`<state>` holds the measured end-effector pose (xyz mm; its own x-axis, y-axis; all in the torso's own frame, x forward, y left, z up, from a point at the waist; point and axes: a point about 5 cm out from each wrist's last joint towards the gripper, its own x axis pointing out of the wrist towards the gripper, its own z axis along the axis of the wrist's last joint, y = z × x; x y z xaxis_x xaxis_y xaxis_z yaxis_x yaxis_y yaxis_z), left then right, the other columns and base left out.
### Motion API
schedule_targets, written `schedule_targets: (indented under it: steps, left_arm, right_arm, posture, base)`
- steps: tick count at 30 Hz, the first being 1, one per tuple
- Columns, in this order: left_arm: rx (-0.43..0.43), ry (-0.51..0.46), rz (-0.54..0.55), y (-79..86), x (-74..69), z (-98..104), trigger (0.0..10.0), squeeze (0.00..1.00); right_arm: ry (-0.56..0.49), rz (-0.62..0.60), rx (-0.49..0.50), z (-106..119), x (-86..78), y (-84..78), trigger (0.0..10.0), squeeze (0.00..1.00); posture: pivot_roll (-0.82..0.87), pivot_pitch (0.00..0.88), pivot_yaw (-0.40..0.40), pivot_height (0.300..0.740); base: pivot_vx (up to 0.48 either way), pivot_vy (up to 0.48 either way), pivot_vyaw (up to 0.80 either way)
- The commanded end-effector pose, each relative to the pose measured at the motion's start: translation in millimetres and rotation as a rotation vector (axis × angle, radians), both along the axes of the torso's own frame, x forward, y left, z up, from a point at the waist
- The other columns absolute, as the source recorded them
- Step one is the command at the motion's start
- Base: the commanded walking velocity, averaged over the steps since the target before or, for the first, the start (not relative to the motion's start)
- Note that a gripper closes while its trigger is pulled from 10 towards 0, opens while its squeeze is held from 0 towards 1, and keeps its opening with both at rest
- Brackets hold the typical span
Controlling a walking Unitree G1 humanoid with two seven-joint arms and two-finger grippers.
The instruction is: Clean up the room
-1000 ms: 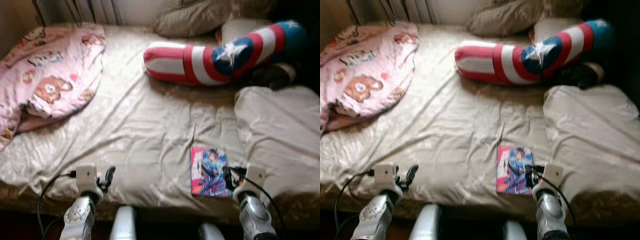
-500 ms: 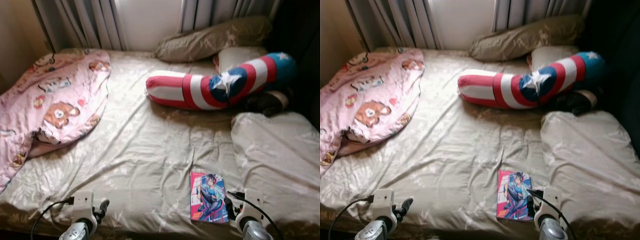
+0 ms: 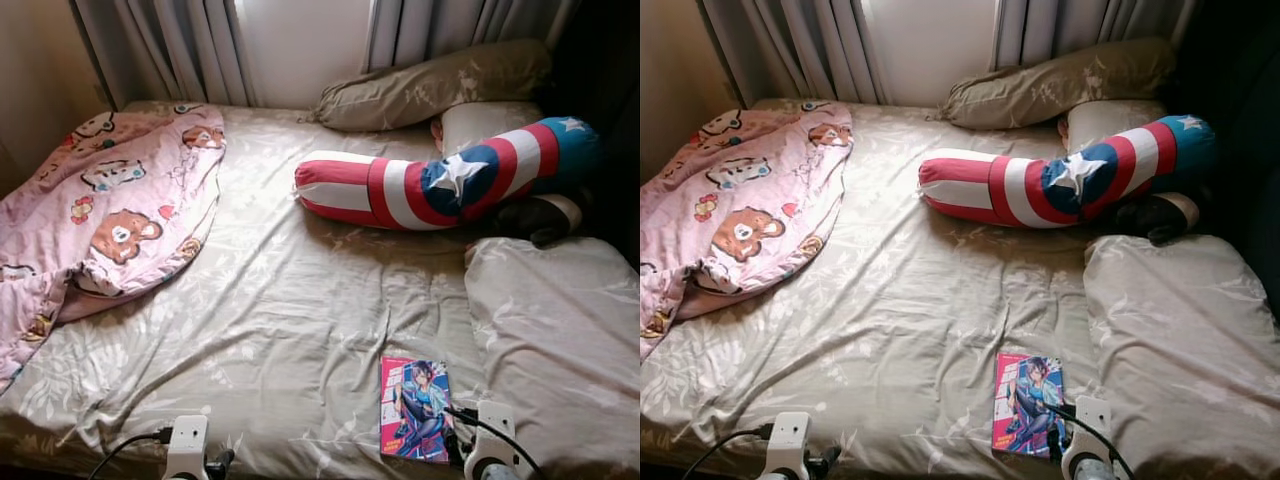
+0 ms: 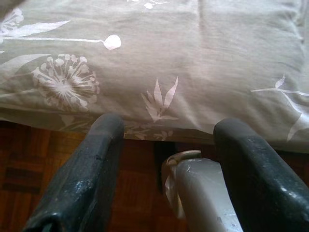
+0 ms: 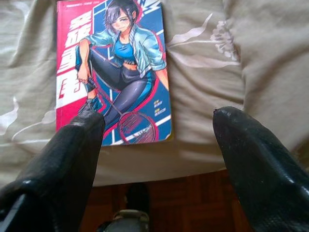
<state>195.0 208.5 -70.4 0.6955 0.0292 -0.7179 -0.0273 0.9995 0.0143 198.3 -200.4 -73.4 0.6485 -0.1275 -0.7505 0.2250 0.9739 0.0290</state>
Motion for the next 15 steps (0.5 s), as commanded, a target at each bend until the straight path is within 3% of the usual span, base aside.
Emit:
schedule_targets:
  steps: [1, 8, 15]
  left_arm:
    - [0.009, 0.034, 0.011, 3.6, -6.4, -3, 10.0, 0.0]
    - [0.001, 0.04, 0.027, 5.5, -7.2, -4, 10.0, 0.0]
    - [0.008, 0.059, 0.013, 3.9, -8.3, -5, 10.0, 0.0]
  right_arm:
    - [0.03, 0.038, 0.001, -4, -5.2, 5.8, 10.0, 0.0]
    - [0.042, 0.025, 0.012, -7, -11.9, 5.7, 10.0, 0.0]
    - [0.064, -0.02, 0.006, -10, -18.1, 0.6, 10.0, 0.0]
  posture:
    - [0.11, 0.097, -0.016, 0.74]
    - [0.1, 0.114, -0.013, 0.74]
    - [0.1, 0.119, -0.012, 0.74]
  base:
    - [0.0, 0.0, 0.0]
    - [0.0, 0.0, 0.7]
    - [0.0, 0.216, 0.0]
